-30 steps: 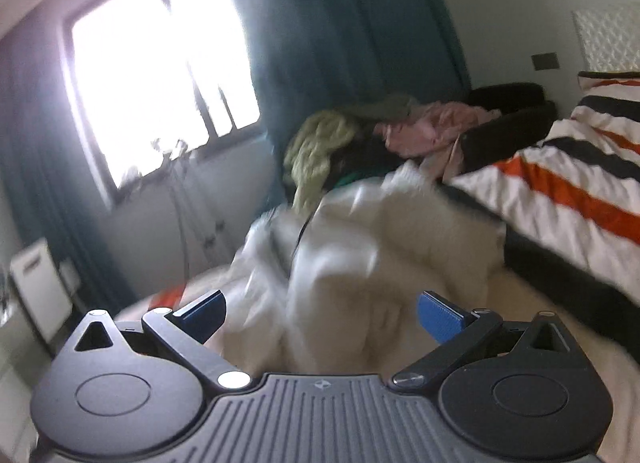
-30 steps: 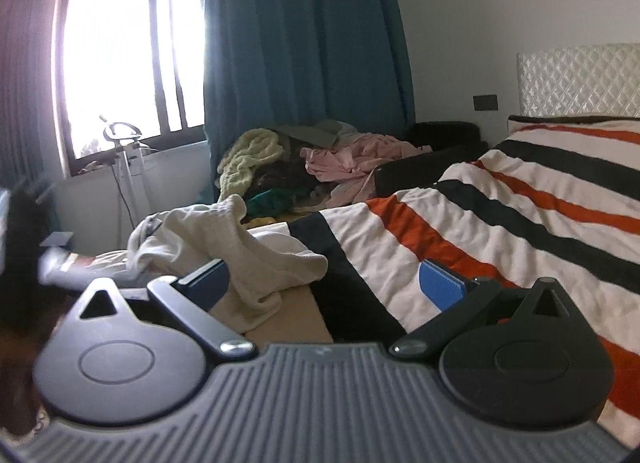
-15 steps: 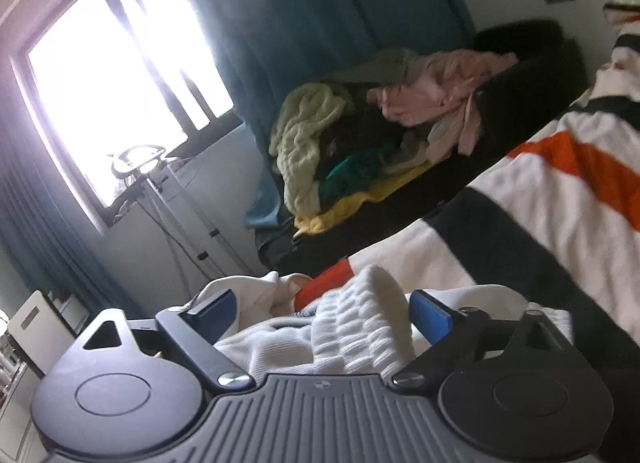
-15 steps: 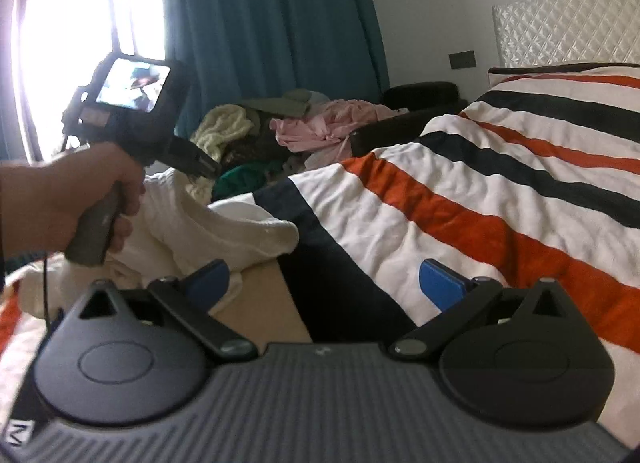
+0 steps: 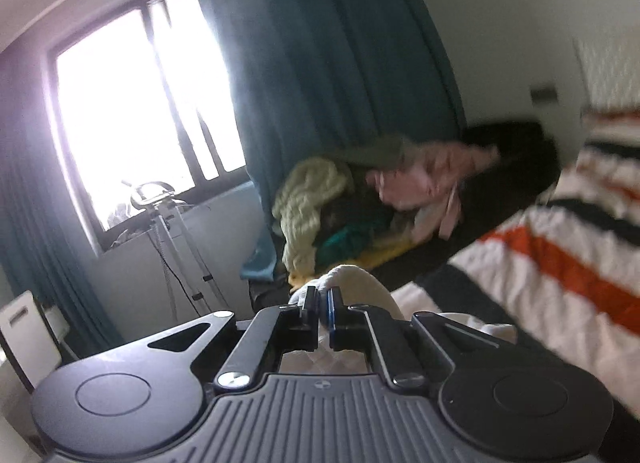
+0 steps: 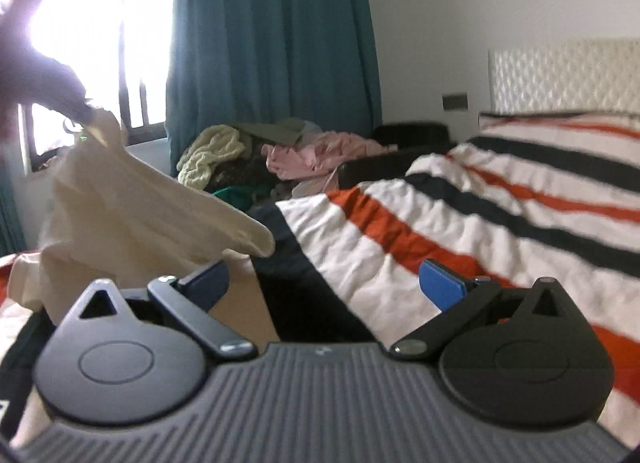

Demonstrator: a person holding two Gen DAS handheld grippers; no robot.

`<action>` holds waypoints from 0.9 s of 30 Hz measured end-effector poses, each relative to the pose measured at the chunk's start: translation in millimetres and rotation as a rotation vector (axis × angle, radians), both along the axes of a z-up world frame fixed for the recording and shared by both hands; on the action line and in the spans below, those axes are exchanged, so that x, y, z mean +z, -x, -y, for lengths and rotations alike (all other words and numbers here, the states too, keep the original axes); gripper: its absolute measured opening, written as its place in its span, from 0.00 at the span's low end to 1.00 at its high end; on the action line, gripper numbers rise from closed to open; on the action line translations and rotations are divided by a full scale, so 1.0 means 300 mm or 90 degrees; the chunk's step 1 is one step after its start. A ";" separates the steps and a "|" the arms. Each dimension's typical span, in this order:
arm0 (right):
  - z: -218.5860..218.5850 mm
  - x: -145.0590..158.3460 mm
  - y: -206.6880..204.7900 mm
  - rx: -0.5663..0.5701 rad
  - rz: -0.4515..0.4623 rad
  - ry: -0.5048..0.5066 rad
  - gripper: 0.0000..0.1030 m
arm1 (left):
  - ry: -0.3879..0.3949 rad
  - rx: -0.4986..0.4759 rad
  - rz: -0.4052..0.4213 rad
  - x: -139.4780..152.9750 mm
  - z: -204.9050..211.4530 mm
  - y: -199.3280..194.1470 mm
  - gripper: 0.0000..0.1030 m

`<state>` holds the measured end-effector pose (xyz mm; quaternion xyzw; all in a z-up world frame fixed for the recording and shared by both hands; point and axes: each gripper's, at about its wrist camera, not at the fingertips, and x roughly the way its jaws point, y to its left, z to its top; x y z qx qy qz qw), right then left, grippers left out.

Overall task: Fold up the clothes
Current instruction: 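Grasp a cuff of the white sweatpants with the left tool and lift, then grasp the other pant cuff with the right tool while the left tool holds its cuff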

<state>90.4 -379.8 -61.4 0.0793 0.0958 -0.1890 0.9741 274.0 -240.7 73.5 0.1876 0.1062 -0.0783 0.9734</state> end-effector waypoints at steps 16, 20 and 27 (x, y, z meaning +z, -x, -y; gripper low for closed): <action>-0.308 0.038 0.105 0.235 -0.116 0.008 1.00 | 0.205 0.079 -0.002 -0.086 -0.841 0.710 0.04; -0.339 0.016 0.065 0.236 -0.123 0.026 1.00 | 0.278 0.090 -0.028 -0.141 -1.000 0.760 0.04; -0.386 -0.099 -0.098 0.261 -0.113 0.005 0.99 | 0.394 0.113 -0.066 -0.208 -1.147 0.713 0.04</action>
